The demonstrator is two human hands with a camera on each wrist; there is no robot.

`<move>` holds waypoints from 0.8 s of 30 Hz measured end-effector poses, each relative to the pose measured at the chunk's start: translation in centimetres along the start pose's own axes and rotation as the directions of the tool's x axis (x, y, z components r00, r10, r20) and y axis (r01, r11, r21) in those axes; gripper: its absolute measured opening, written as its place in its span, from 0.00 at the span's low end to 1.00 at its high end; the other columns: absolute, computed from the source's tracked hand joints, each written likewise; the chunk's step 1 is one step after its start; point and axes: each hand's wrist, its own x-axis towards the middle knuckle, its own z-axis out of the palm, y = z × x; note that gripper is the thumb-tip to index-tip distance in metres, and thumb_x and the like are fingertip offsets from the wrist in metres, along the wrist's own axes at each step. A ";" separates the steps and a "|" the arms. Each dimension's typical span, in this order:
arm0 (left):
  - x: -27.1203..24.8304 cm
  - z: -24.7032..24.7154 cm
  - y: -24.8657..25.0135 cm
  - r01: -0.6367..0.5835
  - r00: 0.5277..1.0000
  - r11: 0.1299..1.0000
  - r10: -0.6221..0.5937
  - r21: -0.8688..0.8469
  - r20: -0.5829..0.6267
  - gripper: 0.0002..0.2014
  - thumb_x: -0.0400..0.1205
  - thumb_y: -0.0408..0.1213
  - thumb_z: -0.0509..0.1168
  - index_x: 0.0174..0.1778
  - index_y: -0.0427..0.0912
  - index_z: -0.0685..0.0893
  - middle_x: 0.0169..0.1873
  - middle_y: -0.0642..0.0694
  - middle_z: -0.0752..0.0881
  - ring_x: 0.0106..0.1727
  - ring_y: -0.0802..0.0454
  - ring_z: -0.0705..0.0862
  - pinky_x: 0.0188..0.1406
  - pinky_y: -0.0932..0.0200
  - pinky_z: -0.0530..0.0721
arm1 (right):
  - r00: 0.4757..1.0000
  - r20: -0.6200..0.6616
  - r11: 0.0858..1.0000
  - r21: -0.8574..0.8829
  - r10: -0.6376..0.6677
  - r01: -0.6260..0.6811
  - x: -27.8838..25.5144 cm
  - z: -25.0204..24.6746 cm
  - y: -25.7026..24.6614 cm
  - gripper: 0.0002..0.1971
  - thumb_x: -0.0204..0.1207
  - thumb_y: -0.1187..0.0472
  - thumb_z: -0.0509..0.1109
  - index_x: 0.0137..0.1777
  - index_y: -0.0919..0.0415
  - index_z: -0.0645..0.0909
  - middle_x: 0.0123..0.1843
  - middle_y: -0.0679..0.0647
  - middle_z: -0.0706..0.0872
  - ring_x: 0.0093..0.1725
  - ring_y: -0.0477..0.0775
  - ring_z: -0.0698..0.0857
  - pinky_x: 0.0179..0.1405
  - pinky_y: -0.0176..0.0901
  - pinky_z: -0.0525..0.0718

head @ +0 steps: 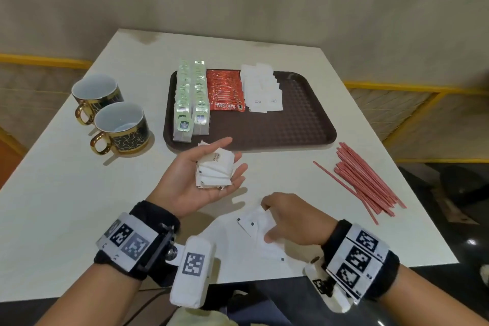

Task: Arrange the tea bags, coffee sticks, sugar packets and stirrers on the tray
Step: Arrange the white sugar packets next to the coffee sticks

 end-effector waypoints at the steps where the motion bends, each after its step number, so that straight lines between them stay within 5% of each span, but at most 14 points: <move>1: 0.0 -0.1 0.2 -0.018 1.000 1.000 0.018 -0.002 -0.019 0.17 0.77 0.35 0.67 0.61 0.41 0.89 0.59 0.37 0.87 0.63 0.35 0.85 0.51 0.44 0.89 | 0.999 -0.038 1.000 0.007 0.009 -0.008 0.0 -0.2 0.2 0.21 0.73 0.59 0.76 0.64 0.64 0.77 0.61 0.57 0.82 0.58 0.56 0.80 0.55 0.45 0.77; 5: -0.1 -0.5 0.6 -0.121 0.984 0.989 0.131 0.089 -0.118 0.09 0.81 0.34 0.65 0.55 0.41 0.85 0.54 0.39 0.90 0.55 0.39 0.88 0.48 0.48 0.89 | 0.958 -0.286 0.998 0.057 -0.020 0.037 -0.4 -3.3 0.9 0.06 0.78 0.57 0.73 0.52 0.52 0.80 0.42 0.41 0.78 0.44 0.50 0.76 0.36 0.32 0.67; 7: 0.2 -0.2 0.2 -0.152 0.974 0.972 0.179 0.181 -0.142 0.11 0.76 0.38 0.69 0.54 0.41 0.84 0.54 0.39 0.89 0.52 0.41 0.88 0.47 0.50 0.88 | 0.939 -0.336 0.975 0.174 -0.070 0.135 -0.7 -5.8 0.5 0.07 0.77 0.56 0.74 0.44 0.48 0.76 0.37 0.41 0.76 0.38 0.44 0.75 0.34 0.30 0.68; 11: 1.0 1.6 -1.6 -0.090 0.994 0.962 0.103 0.256 -0.037 0.28 0.75 0.56 0.64 0.64 0.40 0.85 0.63 0.36 0.86 0.55 0.42 0.86 0.47 0.52 0.85 | 0.956 -0.201 0.784 0.548 -0.216 0.292 -0.2 -8.6 -1.0 0.03 0.79 0.64 0.72 0.45 0.56 0.83 0.39 0.49 0.86 0.38 0.49 0.85 0.29 0.42 0.82; 14: 1.5 3.5 -2.3 -0.032 0.997 0.975 0.015 0.221 0.079 0.33 0.73 0.65 0.57 0.56 0.42 0.92 0.62 0.37 0.88 0.57 0.42 0.88 0.50 0.50 0.88 | 0.965 -0.174 0.791 0.553 -0.197 0.261 1.1 -8.8 -1.0 0.05 0.76 0.66 0.74 0.50 0.58 0.84 0.44 0.56 0.88 0.38 0.49 0.85 0.28 0.41 0.83; 16: 1.9 4.3 -2.3 -0.023 0.995 0.979 0.003 0.201 0.096 0.30 0.72 0.62 0.62 0.56 0.41 0.92 0.60 0.38 0.88 0.55 0.41 0.89 0.44 0.50 0.90 | 0.964 -0.214 0.791 0.558 -0.155 0.251 2.0 -9.2 -0.5 0.13 0.71 0.69 0.78 0.53 0.58 0.83 0.44 0.55 0.87 0.35 0.47 0.85 0.29 0.41 0.84; 20: 3.0 4.8 -2.3 -0.089 0.995 0.962 0.076 0.258 0.061 0.20 0.79 0.39 0.64 0.67 0.39 0.82 0.56 0.36 0.89 0.50 0.41 0.89 0.31 0.53 0.88 | 0.950 -0.290 0.764 0.585 -0.117 0.273 2.8 -10.2 0.6 0.24 0.61 0.75 0.83 0.53 0.58 0.77 0.39 0.55 0.83 0.31 0.47 0.83 0.31 0.46 0.87; 24: 4.1 5.3 -2.3 -0.135 0.990 0.951 0.122 0.276 0.066 0.20 0.81 0.31 0.62 0.70 0.38 0.80 0.58 0.34 0.88 0.52 0.39 0.89 0.33 0.50 0.89 | 0.938 -0.343 0.642 0.709 -0.047 0.291 3.6 -10.6 2.2 0.19 0.64 0.79 0.79 0.49 0.64 0.77 0.31 0.54 0.83 0.29 0.50 0.83 0.30 0.45 0.87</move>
